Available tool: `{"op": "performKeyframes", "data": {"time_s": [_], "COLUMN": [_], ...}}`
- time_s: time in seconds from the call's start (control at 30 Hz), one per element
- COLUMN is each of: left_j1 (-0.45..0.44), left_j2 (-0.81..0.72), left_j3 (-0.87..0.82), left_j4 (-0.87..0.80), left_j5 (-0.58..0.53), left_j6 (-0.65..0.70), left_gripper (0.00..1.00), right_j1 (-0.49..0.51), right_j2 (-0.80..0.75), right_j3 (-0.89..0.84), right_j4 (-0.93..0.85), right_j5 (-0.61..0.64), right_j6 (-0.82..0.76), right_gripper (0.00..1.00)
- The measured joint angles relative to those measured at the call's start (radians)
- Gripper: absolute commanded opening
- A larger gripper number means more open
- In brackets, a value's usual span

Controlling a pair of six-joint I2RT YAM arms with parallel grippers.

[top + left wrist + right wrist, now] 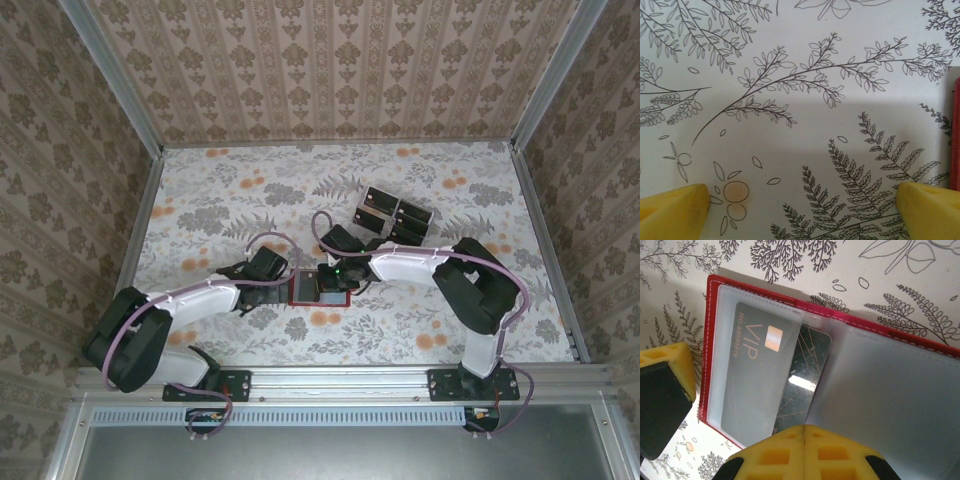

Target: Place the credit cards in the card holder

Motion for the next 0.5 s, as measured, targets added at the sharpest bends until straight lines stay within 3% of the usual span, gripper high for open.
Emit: {"op": "performKeyframes", "data": {"time_s": [0.5], "left_j1": [-0.001], "left_j2": [0.01], "left_j3": [0.0], "left_j4": [0.009], "left_j5": [0.0], "left_j6": [0.0], "left_gripper": [1.0], "right_j1": [0.007], "right_j2": [0.033], "right_j3": [0.024], "right_j4": [0.006], "right_j5": [-0.002], "right_j6": [0.002], "right_gripper": [0.07]}}
